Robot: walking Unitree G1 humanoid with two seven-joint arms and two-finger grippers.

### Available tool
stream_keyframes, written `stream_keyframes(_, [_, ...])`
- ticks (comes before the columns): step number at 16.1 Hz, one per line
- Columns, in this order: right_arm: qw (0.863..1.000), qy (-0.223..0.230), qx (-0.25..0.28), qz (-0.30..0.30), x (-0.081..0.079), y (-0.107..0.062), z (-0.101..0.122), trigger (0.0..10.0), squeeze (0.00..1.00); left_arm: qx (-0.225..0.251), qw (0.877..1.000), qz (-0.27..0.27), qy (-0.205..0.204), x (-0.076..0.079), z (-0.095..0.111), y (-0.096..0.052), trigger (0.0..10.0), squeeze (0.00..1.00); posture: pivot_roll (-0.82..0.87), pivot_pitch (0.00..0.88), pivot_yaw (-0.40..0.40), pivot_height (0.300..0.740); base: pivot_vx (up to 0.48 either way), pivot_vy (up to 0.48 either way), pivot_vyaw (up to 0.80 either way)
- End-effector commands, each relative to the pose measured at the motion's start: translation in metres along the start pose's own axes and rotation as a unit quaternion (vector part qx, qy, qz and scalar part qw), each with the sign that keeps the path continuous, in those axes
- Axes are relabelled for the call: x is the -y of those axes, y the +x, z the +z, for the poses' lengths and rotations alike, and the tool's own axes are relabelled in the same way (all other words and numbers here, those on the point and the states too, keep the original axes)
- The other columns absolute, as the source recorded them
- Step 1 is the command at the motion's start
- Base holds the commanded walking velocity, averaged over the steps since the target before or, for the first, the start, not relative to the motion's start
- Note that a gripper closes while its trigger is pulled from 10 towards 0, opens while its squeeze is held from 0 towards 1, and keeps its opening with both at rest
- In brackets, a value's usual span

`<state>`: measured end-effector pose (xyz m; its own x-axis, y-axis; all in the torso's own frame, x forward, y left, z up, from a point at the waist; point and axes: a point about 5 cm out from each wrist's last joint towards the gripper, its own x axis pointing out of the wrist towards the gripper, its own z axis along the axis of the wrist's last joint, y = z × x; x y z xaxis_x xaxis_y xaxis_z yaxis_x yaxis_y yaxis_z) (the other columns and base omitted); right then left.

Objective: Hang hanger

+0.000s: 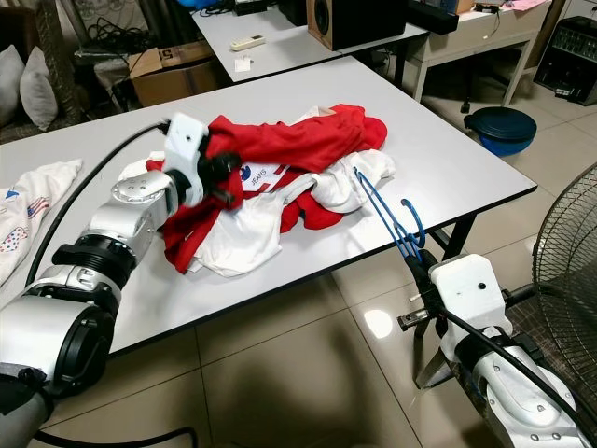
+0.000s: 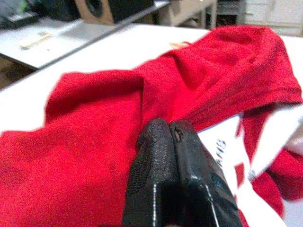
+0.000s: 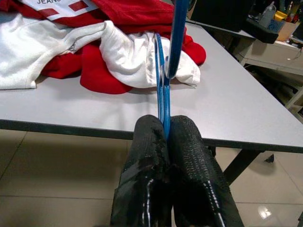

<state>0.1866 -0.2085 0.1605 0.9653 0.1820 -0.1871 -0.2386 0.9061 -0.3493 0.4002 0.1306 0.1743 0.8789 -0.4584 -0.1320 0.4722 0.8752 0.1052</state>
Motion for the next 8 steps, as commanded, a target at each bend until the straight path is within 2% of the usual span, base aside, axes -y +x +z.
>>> stream_keyframes(1, [1.000, -0.003, 0.010, 0.005, -0.003, 0.000, 0.004, 10.0, 0.00, 0.014, 0.999, 0.045, 0.000, -0.008, 0.007, 0.000, 0.0, 0.00, -0.24, 0.000, 0.159, 0.740, 0.000, 0.000, 0.00])
stream_keyframes(3, [1.000, -0.002, 0.010, 0.005, -0.003, 0.000, 0.004, 10.0, 0.00, 0.009, 0.998, 0.059, 0.011, -0.009, 0.007, 0.001, 0.0, 0.00, -0.23, 0.000, 0.159, 0.740, 0.000, 0.000, 0.00])
stream_keyframes(4, [1.000, -0.001, 0.009, 0.006, -0.004, 0.000, 0.004, 10.0, 0.00, -0.010, 0.998, 0.061, 0.028, -0.007, 0.001, 0.002, 10.0, 0.00, -0.23, 0.000, 0.161, 0.740, 0.000, 0.000, 0.00])
stream_keyframes(5, [1.000, -0.001, 0.009, 0.006, -0.004, 0.001, 0.004, 10.0, 0.00, -0.012, 0.998, 0.051, 0.031, -0.004, -0.001, 0.003, 10.0, 0.22, -0.24, 0.000, 0.162, 0.740, 0.000, 0.000, 0.00])
stream_keyframes(6, [1.000, -0.001, 0.010, 0.006, -0.005, 0.000, 0.004, 10.0, 0.00, 0.004, 0.999, 0.028, 0.021, 0.001, 0.000, 0.004, 10.0, 1.00, -0.24, 0.000, 0.165, 0.740, 0.000, 0.000, 0.00])
stream_keyframes(8, [1.000, -0.001, 0.010, 0.004, -0.004, -0.001, 0.004, 10.0, 0.00, 0.026, 0.999, -0.015, 0.018, 0.008, 0.004, 0.004, 10.0, 1.00, -0.24, 0.000, 0.168, 0.740, 0.000, 0.000, 0.00])
